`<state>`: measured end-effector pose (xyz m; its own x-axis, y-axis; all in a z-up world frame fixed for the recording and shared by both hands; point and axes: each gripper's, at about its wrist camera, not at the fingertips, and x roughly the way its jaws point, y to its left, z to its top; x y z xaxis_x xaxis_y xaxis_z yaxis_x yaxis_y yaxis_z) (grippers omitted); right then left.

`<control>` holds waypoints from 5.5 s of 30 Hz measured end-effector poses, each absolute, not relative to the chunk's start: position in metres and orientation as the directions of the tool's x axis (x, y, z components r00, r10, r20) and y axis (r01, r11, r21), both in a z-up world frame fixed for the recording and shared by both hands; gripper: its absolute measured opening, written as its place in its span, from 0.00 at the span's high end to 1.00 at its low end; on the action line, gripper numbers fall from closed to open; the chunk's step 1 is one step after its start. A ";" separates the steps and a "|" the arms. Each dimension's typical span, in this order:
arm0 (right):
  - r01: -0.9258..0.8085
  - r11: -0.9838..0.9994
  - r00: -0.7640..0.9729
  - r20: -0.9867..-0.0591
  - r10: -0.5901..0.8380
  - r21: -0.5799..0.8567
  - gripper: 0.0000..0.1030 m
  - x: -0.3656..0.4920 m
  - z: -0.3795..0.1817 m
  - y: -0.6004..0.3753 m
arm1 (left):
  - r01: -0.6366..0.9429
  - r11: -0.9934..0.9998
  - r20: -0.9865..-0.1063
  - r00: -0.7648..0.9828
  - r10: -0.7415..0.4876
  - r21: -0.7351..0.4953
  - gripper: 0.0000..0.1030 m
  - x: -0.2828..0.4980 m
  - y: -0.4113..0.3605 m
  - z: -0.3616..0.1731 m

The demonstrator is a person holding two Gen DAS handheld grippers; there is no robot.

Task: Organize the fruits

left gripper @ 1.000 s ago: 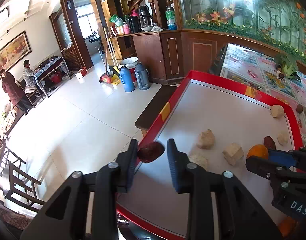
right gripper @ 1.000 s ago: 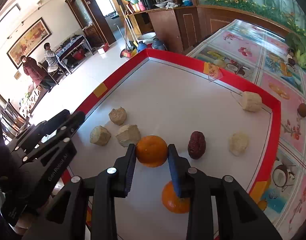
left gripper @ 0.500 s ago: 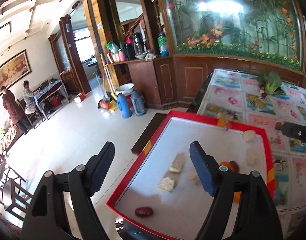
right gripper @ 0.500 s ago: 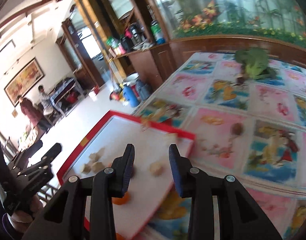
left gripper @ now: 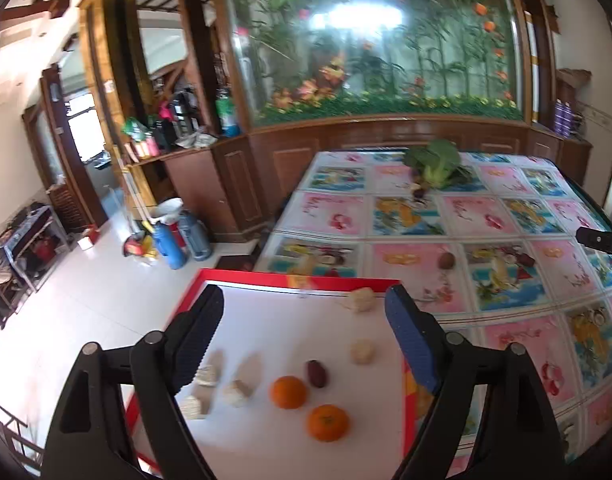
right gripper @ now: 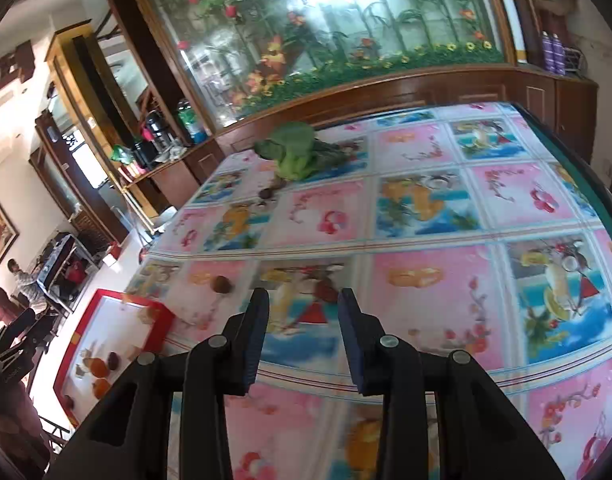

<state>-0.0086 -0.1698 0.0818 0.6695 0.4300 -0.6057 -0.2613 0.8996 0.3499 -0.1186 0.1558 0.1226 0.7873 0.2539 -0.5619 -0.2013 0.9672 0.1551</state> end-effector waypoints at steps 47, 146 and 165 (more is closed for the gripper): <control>-0.287 0.936 0.566 -0.752 0.339 0.206 0.80 0.066 0.018 -0.136 | 0.077 0.996 -0.835 0.551 0.001 0.051 0.72 0.079 0.050 0.017; -0.536 0.755 0.418 -0.659 0.626 0.378 0.63 -0.054 0.069 0.094 | -0.398 0.906 -0.657 0.647 0.386 0.140 0.12 -0.190 0.240 0.075; -0.588 0.787 0.708 -0.351 0.613 0.186 0.38 -0.222 0.157 -0.006 | -0.389 0.904 -0.389 0.816 0.428 0.178 0.00 -0.304 0.163 0.169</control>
<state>-0.2215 -0.0061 0.1569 0.7082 0.6127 -0.3508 -0.5885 0.7868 0.1862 -0.3038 0.1626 0.1689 0.8156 0.4280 -0.3893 -0.3892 0.9038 0.1781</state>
